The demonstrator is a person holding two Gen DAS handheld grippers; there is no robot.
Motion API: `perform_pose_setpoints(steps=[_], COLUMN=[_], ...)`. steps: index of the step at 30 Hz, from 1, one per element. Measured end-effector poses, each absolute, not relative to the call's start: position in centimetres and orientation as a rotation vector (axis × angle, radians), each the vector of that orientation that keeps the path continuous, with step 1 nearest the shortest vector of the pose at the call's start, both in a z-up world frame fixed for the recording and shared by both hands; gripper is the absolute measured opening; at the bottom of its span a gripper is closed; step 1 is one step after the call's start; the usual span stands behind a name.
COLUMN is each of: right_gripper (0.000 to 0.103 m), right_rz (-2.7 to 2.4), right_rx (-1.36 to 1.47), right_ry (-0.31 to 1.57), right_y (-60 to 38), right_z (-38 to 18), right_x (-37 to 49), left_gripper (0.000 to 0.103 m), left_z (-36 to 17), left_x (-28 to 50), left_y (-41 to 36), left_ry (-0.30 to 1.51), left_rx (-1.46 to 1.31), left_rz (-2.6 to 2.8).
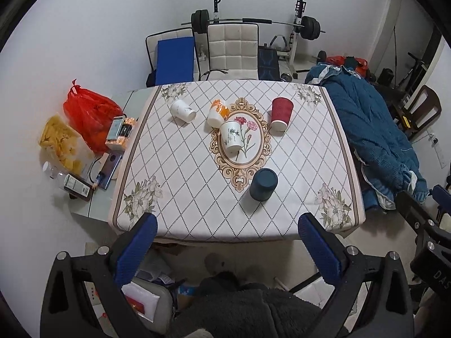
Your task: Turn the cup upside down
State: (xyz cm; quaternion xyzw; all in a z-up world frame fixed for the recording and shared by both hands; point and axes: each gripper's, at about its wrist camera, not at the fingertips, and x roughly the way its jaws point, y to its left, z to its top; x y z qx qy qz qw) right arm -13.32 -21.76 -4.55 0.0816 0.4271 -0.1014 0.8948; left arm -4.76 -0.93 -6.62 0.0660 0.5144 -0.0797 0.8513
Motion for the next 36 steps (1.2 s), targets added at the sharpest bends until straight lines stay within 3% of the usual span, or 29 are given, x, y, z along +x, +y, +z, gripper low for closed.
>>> perform_pose_setpoints(steps=[36], right_gripper=[0.098], right_rz=[-0.163], right_rx=[0.165], right_ry=[0.920], right_y=[-21.1], right_z=[-5.9], right_x=[-14.1], left_gripper=[0.102], left_z=[-6.4], left_x=[-6.0], left_y=[0.2], left_ry=[1.083], left_rx=[0.115], left_rz=[-0.124])
